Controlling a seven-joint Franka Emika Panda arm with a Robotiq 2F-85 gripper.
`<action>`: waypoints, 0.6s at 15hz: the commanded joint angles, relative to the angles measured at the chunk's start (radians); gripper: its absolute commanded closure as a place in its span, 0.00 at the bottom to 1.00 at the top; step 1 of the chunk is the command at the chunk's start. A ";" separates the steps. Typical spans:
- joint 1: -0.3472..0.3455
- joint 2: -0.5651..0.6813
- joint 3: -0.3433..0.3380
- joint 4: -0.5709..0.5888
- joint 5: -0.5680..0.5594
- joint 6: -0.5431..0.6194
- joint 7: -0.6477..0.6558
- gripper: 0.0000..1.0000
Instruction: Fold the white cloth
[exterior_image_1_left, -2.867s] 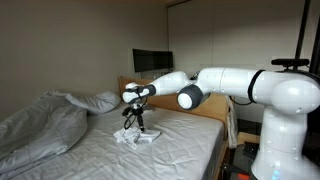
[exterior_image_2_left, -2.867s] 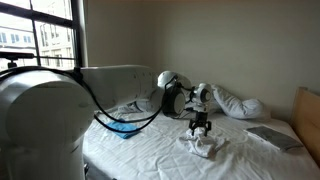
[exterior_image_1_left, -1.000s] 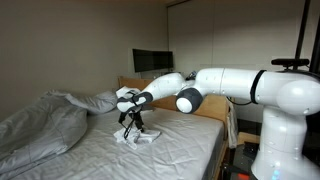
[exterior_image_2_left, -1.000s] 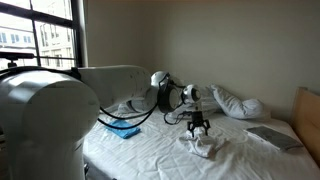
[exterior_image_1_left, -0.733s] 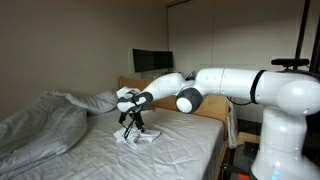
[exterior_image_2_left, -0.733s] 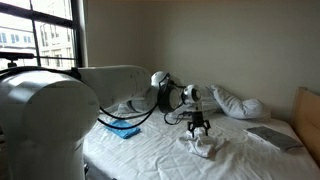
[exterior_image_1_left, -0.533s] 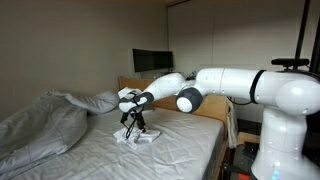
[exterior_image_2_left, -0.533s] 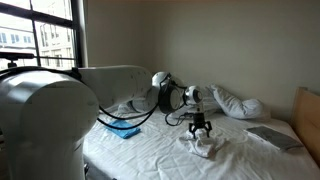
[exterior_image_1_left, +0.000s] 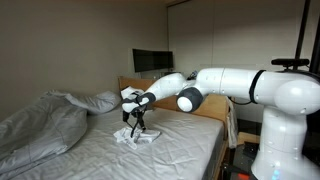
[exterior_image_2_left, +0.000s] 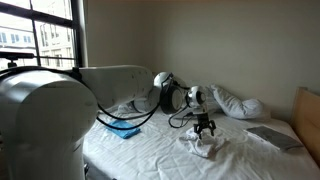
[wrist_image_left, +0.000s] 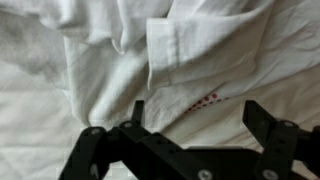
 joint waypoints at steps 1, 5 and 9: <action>-0.001 0.000 0.001 0.004 0.002 0.003 -0.025 0.00; -0.001 0.000 0.003 0.004 0.002 0.005 -0.047 0.00; -0.003 0.000 0.007 -0.011 0.004 0.028 -0.047 0.00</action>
